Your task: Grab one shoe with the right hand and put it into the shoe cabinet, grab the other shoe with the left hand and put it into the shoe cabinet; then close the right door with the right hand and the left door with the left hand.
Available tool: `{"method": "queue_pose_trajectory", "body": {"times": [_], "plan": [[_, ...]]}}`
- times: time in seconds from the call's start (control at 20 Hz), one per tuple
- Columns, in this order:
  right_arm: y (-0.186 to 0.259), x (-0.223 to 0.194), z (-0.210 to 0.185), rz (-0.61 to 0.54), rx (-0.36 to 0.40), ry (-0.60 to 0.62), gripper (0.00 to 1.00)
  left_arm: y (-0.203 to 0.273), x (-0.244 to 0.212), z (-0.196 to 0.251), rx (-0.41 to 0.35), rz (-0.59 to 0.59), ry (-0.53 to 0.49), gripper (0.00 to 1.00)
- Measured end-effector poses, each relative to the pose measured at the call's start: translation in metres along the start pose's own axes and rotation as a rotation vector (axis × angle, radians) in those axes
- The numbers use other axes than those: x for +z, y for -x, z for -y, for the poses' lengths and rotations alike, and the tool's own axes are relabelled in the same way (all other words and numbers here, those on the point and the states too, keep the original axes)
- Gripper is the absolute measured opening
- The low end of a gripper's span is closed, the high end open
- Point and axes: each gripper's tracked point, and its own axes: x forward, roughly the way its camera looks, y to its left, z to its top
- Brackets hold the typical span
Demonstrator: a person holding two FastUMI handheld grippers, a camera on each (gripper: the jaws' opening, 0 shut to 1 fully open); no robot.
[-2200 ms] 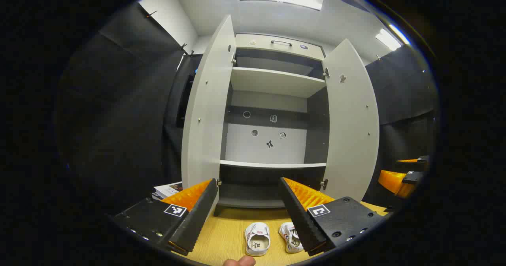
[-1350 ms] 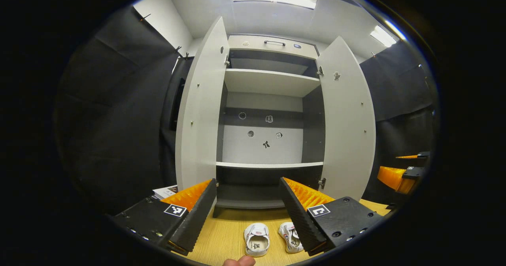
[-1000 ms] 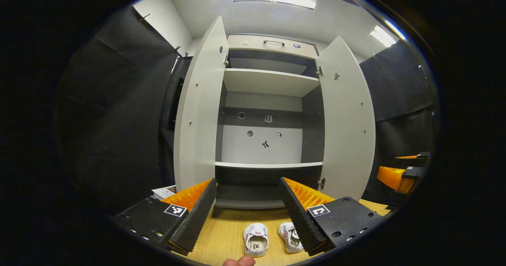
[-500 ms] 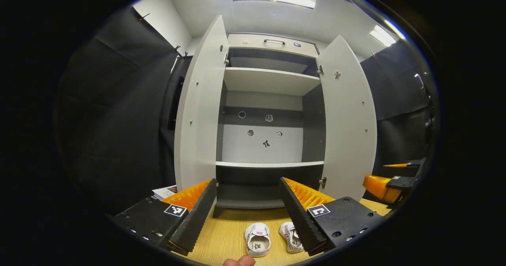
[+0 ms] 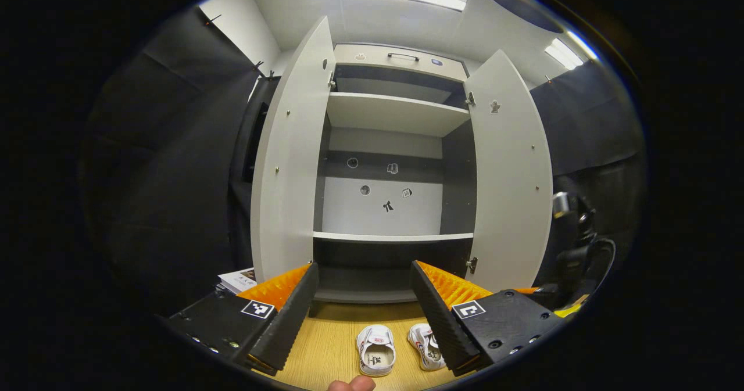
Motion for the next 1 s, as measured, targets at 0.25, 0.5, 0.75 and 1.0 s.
{"method": "queue_pose_trajectory", "body": {"times": [0.25, 0.5, 0.75, 1.0], "plan": [[-0.037, -0.061, -0.031, -0.152, 0.071, -0.013, 0.94, -0.004, -0.009, -0.011, 0.018, -0.02, 0.008, 0.95], [-0.058, -0.11, -0.047, -0.266, 0.101, -0.006, 0.94, -0.009, -0.015, -0.024, 0.035, -0.027, 0.013, 0.95], [-0.073, -0.143, -0.055, -0.362, 0.135, -0.047, 0.8, -0.012, -0.023, -0.032, 0.053, -0.044, 0.031, 0.95], [-0.091, -0.16, -0.054, -0.407, 0.136, -0.042, 0.43, -0.013, -0.031, -0.044, 0.078, -0.064, 0.024, 0.95]]}}
